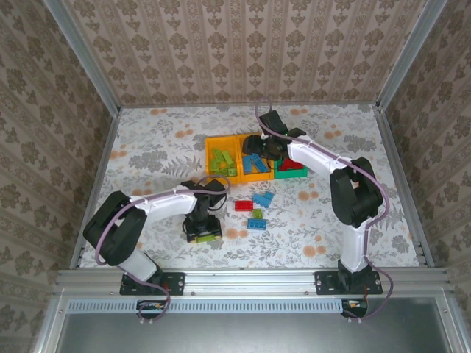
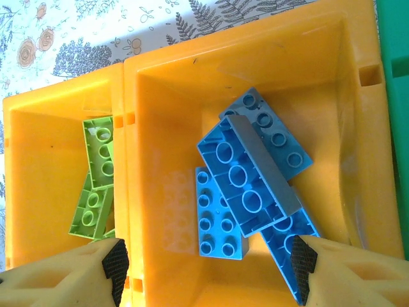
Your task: Sort the legos into containers by color
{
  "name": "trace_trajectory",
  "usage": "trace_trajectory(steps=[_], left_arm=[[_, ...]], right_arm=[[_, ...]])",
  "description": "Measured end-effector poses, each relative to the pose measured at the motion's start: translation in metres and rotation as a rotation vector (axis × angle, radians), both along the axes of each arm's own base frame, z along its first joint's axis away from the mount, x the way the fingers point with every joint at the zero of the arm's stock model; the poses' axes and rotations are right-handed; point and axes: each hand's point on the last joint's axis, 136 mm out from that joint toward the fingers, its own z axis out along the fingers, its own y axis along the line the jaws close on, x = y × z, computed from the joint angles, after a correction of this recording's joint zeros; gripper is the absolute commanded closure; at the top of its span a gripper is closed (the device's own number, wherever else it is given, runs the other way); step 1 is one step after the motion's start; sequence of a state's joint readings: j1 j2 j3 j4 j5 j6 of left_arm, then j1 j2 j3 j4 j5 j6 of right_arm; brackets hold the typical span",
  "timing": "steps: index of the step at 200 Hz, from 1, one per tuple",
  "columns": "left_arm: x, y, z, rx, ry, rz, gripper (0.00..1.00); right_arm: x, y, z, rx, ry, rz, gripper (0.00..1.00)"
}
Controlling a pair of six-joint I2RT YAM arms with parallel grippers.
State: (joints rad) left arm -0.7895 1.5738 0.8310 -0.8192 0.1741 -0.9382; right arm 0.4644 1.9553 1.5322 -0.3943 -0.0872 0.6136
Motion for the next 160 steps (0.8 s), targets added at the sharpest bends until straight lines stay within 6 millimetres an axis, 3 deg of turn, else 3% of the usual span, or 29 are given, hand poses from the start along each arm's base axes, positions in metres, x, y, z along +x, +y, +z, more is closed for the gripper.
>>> trace_trajectory(steps=[39,60,91,132,160], left_arm=[[0.004,0.001,0.002,-0.012,0.008,0.012,0.4],[0.021,-0.004,0.009,-0.027,-0.039,-0.023,0.4],[0.075,-0.021,0.046,-0.081,-0.199,-0.071,0.39],[0.151,-0.032,0.107,-0.143,-0.425,-0.109,0.37],[0.197,-0.042,0.121,-0.152,-0.51,-0.157,0.37]], right_arm=[[-0.004,-0.002,0.006,0.008,-0.009,-0.003,0.29],[-0.011,-0.005,0.008,0.006,-0.007,-0.001,0.29],[-0.033,-0.011,0.01,-0.013,-0.006,0.021,0.29],[-0.079,-0.019,0.014,-0.049,-0.022,0.067,0.28],[-0.11,-0.019,0.014,-0.072,-0.036,0.105,0.28]])
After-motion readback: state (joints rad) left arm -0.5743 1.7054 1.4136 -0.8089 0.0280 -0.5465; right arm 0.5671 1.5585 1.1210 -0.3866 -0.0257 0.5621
